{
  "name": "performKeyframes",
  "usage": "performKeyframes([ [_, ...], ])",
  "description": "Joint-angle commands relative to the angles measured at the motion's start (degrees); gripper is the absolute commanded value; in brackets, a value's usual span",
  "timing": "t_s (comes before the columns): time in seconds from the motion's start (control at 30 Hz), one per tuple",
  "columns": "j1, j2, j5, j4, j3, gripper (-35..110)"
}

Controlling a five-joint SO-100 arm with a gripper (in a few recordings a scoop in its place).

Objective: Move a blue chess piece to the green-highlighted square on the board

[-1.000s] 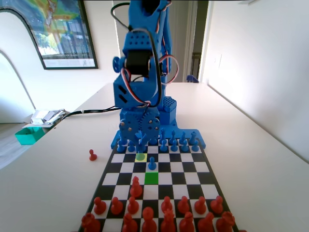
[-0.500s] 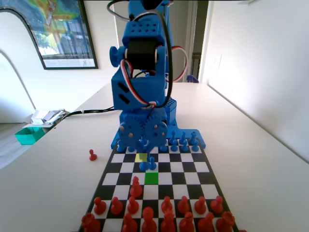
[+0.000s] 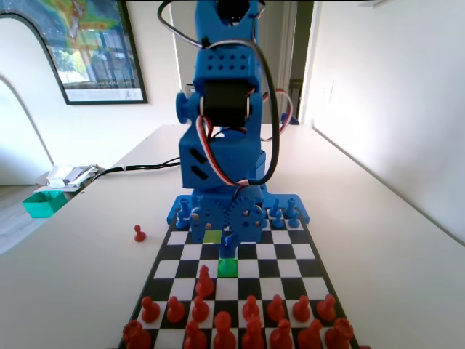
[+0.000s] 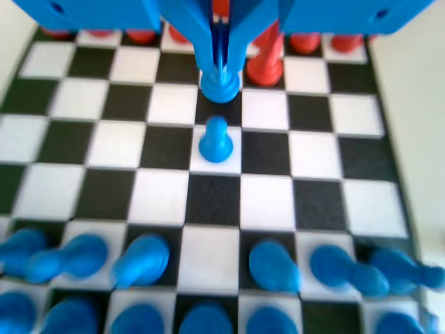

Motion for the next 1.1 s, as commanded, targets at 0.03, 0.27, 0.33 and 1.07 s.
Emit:
performKeyframes([
  [0.03,0.09,1.49,-0.88,-1.58,1.49,1],
  [0.27,0.26,1.41,-1.76,-3.52,3.87,1],
  [0.33,0.26,1.41,-1.76,-3.6,4.13,1],
  [1.07,0.79,6.15,2.81,0.09,0.88,14],
])
